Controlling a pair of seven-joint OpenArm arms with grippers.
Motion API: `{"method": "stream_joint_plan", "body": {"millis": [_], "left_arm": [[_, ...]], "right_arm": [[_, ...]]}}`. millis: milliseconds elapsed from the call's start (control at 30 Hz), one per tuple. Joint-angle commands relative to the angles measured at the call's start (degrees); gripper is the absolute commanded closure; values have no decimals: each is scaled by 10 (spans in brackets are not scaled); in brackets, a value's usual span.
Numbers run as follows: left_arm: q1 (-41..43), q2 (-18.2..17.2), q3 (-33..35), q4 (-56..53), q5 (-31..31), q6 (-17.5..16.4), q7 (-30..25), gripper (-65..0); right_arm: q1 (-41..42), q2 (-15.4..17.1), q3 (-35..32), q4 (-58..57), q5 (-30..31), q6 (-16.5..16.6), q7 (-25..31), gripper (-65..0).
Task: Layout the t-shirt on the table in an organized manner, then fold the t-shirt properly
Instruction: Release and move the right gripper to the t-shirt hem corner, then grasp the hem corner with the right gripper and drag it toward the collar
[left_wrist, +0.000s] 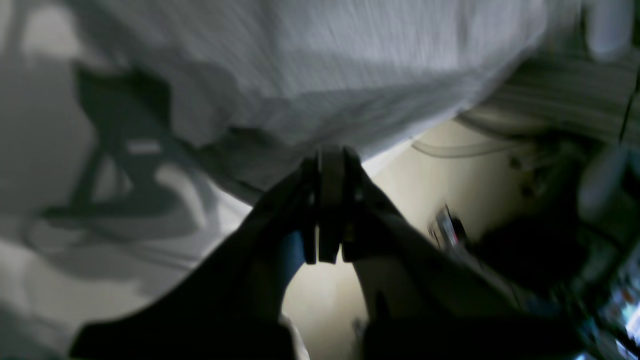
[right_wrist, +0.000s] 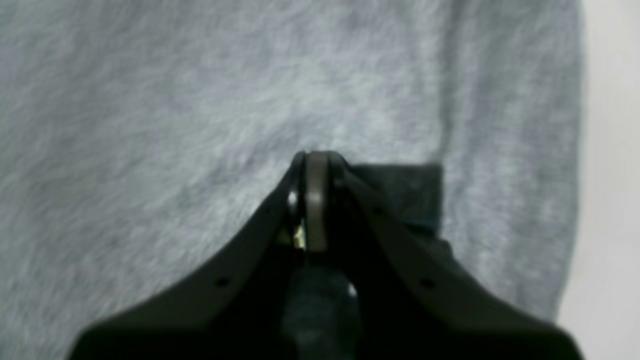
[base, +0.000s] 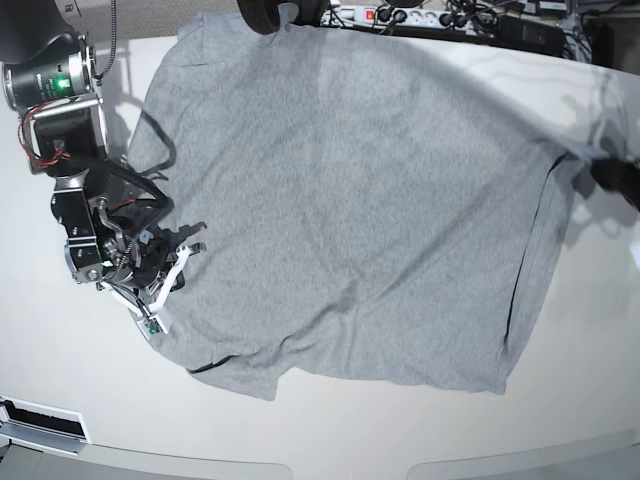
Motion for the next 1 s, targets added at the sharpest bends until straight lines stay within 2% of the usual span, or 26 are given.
{"method": "stream_joint_plan", "body": {"millis": [0, 67, 200, 367, 433, 467, 633, 700, 800, 833, 900, 967], "left_arm": [[-10, -19, -25, 3, -10, -3, -1, 0], [-6, -19, -59, 3, -10, -3, -1, 0], [17, -19, -95, 3, -10, -3, -1, 0], [53, -18, -97, 3, -10, -3, -1, 0], [66, -17, -97, 3, -10, -3, -1, 0], [73, -17, -97, 3, -10, -3, -1, 0], [80, -5, -97, 3, -10, -3, -1, 0], [80, 3, -97, 3, -10, -3, -1, 0], [80, 12, -97, 3, -10, -3, -1, 0], [80, 13, -97, 3, -10, -3, -1, 0], [80, 18, -97, 3, -10, -3, -1, 0], [79, 26, -97, 3, -10, -3, -1, 0]], "right_arm": [[14, 8, 2, 3, -19, -35, -24, 0], [15, 8, 2, 4, -24, -61, -50, 0], [15, 8, 2, 5, -22, -143, -86, 0], [18, 7, 3, 5, -7, -204, -115, 0], [18, 8, 3, 5, 23, -203, -118, 0], [18, 8, 3, 5, 39, -184, -118, 0], [13, 8, 24, 5, 137, -45, -128, 0], [13, 8, 46, 8, 173, 42, -138, -1], [13, 8, 85, 26, 260, 186, -176, -72], [13, 8, 98, 35, 297, 211, -193, -94], [14, 8, 120, 61, 386, 211, -238, -157], [15, 8, 136, 99, 480, 211, -308, -224]]}}
